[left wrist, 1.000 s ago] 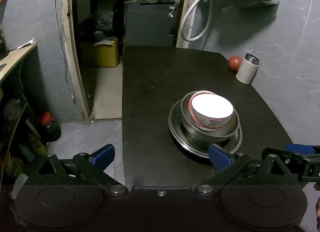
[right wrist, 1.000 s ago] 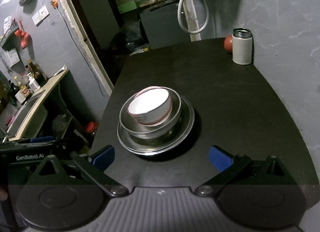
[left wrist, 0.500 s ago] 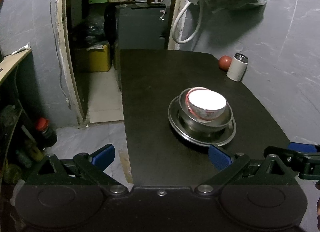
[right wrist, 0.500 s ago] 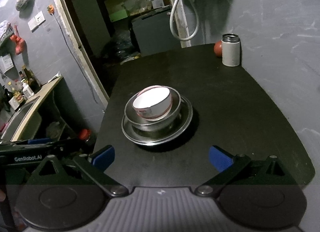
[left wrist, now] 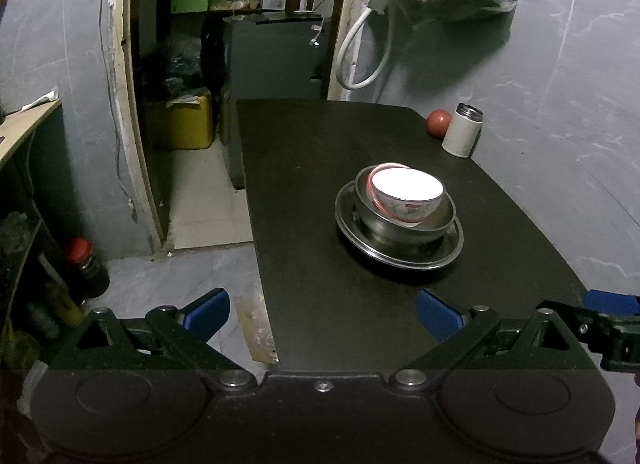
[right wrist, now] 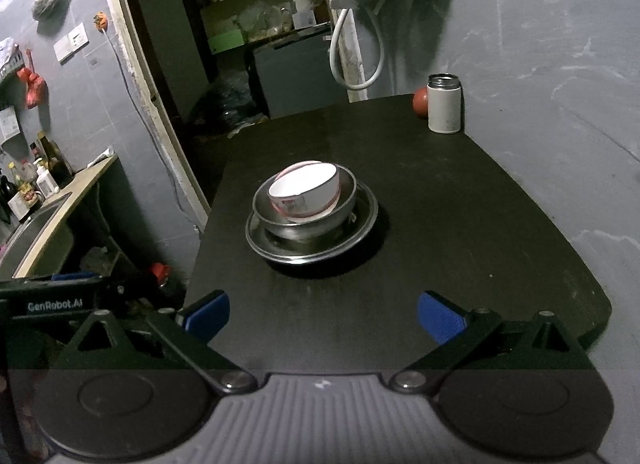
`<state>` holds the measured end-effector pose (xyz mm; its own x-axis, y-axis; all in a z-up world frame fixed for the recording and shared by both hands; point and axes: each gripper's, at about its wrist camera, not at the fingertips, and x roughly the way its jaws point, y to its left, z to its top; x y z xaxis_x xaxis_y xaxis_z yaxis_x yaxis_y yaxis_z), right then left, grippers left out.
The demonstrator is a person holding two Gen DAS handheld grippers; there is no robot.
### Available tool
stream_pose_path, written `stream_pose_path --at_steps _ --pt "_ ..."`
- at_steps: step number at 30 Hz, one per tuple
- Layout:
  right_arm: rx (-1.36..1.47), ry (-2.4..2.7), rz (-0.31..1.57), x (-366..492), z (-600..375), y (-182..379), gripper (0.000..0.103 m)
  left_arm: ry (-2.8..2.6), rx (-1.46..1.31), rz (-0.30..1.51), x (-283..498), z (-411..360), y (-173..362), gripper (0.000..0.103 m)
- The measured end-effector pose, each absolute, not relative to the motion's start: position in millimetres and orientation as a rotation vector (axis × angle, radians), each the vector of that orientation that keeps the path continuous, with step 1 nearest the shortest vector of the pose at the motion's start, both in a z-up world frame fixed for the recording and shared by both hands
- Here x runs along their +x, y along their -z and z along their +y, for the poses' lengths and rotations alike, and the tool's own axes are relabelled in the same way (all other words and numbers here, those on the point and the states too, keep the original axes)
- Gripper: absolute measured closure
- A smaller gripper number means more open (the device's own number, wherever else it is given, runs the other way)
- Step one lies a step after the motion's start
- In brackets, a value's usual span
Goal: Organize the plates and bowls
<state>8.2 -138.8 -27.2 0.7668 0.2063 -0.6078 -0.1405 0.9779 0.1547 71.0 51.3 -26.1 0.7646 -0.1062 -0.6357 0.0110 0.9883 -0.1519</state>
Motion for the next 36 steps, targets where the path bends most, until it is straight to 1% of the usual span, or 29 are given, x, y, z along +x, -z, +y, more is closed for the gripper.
stream_pose_path --at_steps 11,20,36 --pt "0.086 -0.147 0.615 -13.6 -141.4 31.2 0.0 0.083 -0.117 0.647 53.4 48.2 34.9 0.003" --pt "0.077 -0.142 0.633 -20.3 -138.4 42.4 0.0 0.085 -0.083 0.634 39.7 49.9 40.6 0.003" --pt "0.053 -0.135 0.639 -23.5 -130.5 45.2 0.0 0.087 -0.086 0.632 35.2 53.8 44.9 0.003"
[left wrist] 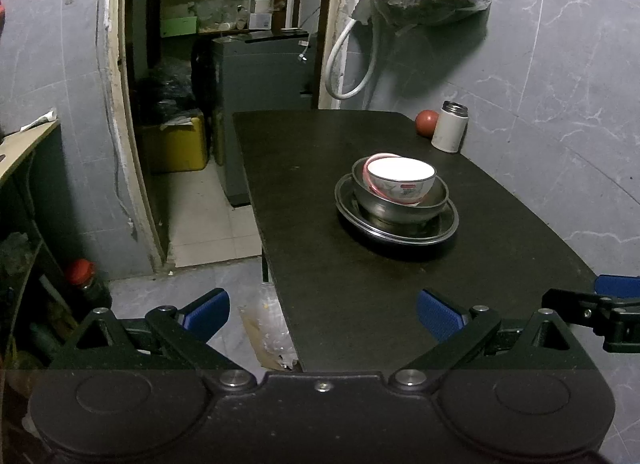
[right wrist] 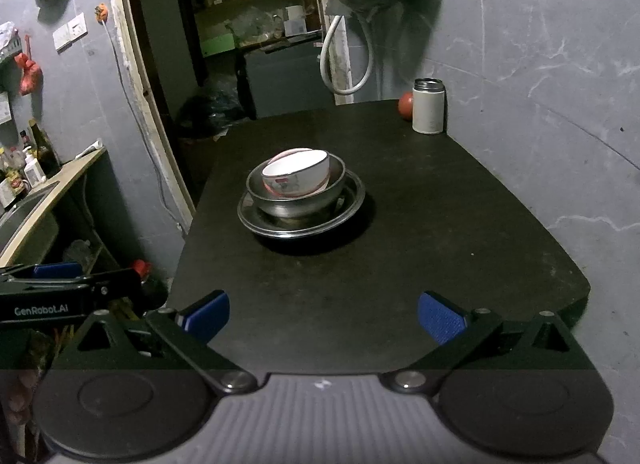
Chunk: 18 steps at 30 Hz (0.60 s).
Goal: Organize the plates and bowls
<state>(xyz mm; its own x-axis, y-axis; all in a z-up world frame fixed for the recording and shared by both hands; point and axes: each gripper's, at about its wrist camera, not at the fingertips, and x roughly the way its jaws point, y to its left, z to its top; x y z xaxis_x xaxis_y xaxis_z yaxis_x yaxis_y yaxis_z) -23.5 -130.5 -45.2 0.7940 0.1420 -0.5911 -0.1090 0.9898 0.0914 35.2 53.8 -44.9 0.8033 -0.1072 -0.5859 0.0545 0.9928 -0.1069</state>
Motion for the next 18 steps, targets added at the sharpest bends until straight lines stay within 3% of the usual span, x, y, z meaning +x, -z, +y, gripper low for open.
stream_pose_path --at_steps 18 --pt "0.058 -0.119 0.643 -21.9 -135.8 45.7 0.0 0.103 -0.075 0.632 41.1 49.6 47.0 0.003"
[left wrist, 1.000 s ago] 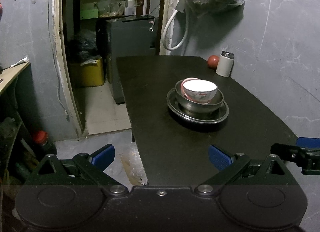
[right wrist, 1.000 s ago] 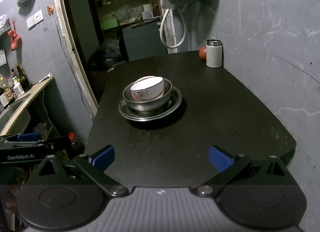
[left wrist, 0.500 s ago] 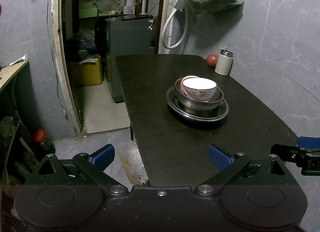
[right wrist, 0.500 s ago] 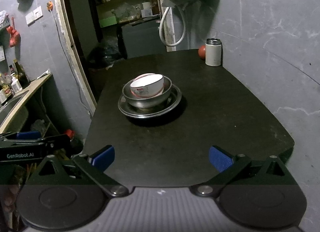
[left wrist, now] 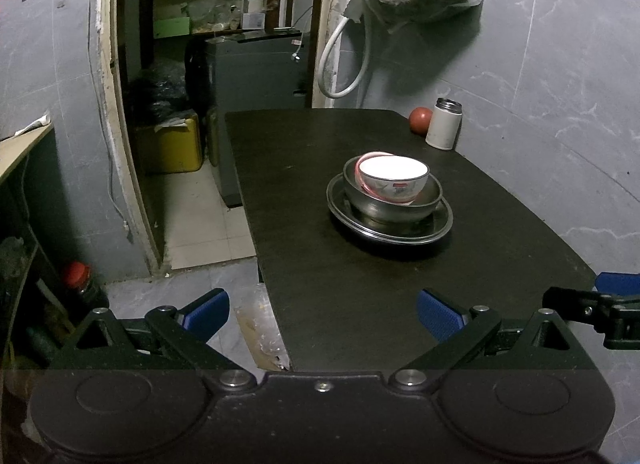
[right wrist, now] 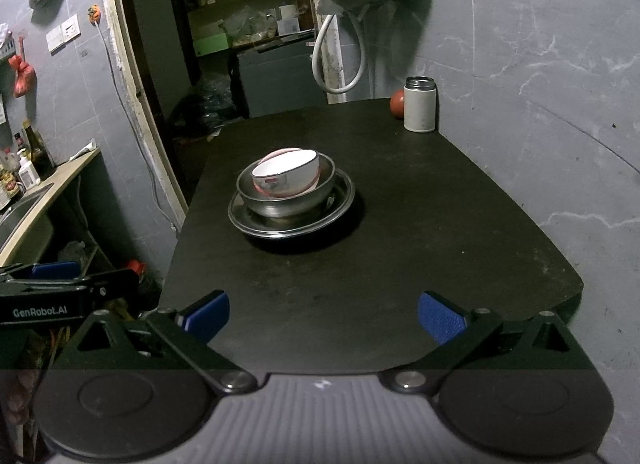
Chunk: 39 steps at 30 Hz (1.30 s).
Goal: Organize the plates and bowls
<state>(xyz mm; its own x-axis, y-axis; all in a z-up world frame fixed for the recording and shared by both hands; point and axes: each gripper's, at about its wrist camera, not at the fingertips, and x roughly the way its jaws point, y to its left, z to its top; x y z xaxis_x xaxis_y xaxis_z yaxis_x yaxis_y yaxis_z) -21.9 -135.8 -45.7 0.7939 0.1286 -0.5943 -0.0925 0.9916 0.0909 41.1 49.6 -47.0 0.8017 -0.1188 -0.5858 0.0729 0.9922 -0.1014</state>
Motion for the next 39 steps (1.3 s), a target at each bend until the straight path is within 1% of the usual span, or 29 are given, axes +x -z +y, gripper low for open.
stream_pose_path --at_steps 8,10,39 --pt "0.057 -0.124 0.645 -21.0 -137.4 46.1 0.0 0.096 -0.075 0.634 41.6 49.0 47.0 0.002" --pt "0.057 -0.124 0.645 -21.0 -137.4 46.1 0.0 0.094 -0.075 0.633 41.2 49.1 46.7 0.001" --pt "0.064 -0.129 0.653 -19.3 -142.1 48.0 0.0 0.092 -0.067 0.634 39.2 45.4 48.4 0.001"
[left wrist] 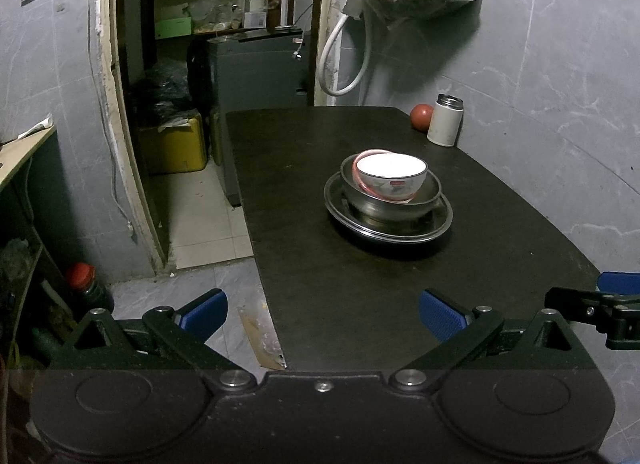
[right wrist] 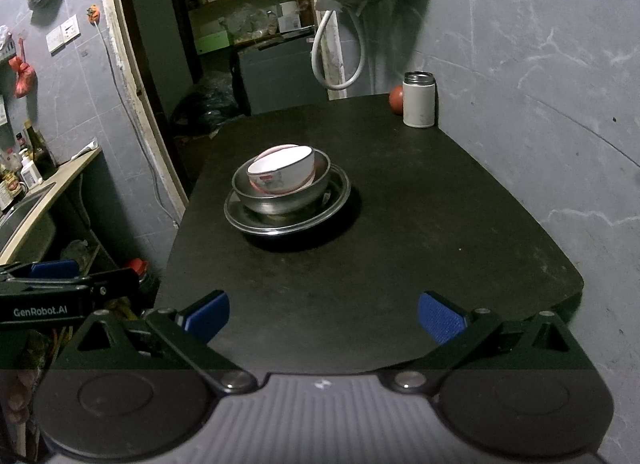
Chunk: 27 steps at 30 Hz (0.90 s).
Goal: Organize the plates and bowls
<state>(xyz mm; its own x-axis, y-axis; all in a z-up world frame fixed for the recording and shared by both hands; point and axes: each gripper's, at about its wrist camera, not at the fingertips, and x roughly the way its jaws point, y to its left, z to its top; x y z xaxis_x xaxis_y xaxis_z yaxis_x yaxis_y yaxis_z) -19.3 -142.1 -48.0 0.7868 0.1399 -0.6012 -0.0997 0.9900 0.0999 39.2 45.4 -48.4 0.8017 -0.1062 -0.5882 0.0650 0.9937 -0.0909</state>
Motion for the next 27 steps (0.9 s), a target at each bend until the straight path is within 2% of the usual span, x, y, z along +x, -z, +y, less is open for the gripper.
stream_pose_path --at_steps 27 --pt "0.068 -0.124 0.659 -20.6 -147.1 50.0 0.0 0.097 -0.023 0.604 34.2 51.3 39.5 0.001"
